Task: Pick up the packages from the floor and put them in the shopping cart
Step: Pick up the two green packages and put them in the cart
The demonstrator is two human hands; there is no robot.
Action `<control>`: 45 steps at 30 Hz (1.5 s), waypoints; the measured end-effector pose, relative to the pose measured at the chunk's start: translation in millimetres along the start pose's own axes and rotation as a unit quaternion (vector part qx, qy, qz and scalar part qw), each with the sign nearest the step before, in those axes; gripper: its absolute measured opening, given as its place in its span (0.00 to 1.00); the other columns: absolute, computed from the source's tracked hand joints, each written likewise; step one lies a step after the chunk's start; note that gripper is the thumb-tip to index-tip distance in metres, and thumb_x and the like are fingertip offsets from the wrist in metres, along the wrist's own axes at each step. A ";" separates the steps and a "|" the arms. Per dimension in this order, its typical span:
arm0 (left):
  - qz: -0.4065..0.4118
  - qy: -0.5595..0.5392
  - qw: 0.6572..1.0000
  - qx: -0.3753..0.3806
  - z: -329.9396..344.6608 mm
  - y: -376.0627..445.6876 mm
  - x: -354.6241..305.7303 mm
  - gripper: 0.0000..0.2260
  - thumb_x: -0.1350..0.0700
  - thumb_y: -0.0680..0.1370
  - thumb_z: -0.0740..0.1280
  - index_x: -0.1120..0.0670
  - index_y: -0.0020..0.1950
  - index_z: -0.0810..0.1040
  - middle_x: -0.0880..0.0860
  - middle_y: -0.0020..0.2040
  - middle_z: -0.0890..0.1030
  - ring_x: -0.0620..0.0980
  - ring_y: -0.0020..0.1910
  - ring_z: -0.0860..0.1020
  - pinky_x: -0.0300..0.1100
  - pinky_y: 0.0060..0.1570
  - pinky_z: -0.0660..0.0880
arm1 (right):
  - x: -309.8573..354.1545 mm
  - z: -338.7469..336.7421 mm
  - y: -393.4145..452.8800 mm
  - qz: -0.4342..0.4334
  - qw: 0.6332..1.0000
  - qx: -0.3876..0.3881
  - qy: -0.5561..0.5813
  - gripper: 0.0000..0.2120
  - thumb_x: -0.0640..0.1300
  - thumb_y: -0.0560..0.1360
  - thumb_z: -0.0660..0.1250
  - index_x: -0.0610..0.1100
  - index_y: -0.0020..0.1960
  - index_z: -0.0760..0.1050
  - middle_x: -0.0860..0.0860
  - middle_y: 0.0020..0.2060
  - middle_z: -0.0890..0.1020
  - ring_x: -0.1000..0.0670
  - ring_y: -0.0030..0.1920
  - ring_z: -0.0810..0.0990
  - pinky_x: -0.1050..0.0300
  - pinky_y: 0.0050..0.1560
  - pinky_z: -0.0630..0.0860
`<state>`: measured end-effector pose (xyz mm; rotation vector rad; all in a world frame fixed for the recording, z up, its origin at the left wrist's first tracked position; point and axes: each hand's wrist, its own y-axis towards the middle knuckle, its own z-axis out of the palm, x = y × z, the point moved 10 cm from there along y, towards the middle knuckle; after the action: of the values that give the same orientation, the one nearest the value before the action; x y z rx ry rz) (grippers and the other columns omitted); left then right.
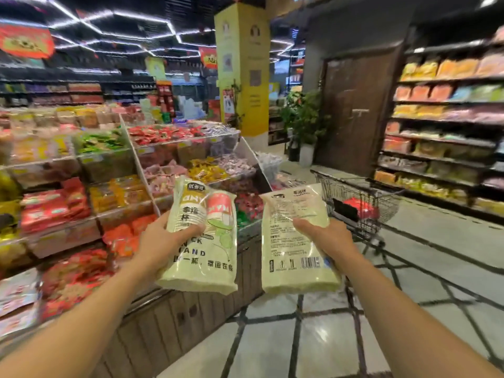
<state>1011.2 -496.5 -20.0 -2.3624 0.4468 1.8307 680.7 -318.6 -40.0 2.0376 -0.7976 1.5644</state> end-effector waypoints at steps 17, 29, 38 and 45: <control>0.029 -0.006 0.983 0.180 482.1 160.8 -75.6 0.18 0.50 0.69 0.82 0.47 0.56 0.84 0.50 0.42 0.89 0.52 0.39 0.88 0.51 0.42 0.84 | -116.7 -334.3 203.4 0.073 0.981 -0.170 0.051 0.14 0.55 0.71 0.79 0.49 0.49 0.80 0.48 0.42 0.89 0.47 0.40 0.89 0.46 0.46 0.86; 0.012 -0.014 0.959 0.281 757.9 315.3 -100.2 0.21 0.52 0.70 0.81 0.50 0.61 0.80 0.54 0.47 0.87 0.56 0.42 0.87 0.50 0.35 0.84 | -193.9 -487.8 413.6 0.124 0.964 -0.224 0.071 0.19 0.54 0.70 0.80 0.47 0.55 0.81 0.47 0.44 0.89 0.44 0.43 0.89 0.41 0.50 0.86; -0.004 0.002 0.971 0.241 886.8 407.5 -98.9 0.17 0.53 0.71 0.80 0.47 0.57 0.81 0.52 0.47 0.86 0.55 0.45 0.85 0.53 0.44 0.82 | -257.1 -551.5 575.0 0.133 0.972 -0.175 0.084 0.16 0.53 0.71 0.80 0.45 0.53 0.83 0.46 0.46 0.89 0.45 0.44 0.89 0.44 0.51 0.85; -0.061 -0.013 0.982 0.176 973.1 484.0 -90.8 0.17 0.55 0.73 0.79 0.50 0.60 0.81 0.54 0.49 0.87 0.56 0.44 0.86 0.46 0.38 0.81 | -303.8 -600.7 730.7 0.136 0.985 -0.101 0.030 0.17 0.60 0.68 0.80 0.49 0.50 0.86 0.51 0.43 0.89 0.47 0.46 0.89 0.41 0.55 0.84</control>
<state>-56.9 -677.2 -145.9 -2.0780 0.5577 1.5764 -299.4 -405.9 -176.9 1.7861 -1.2022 1.6027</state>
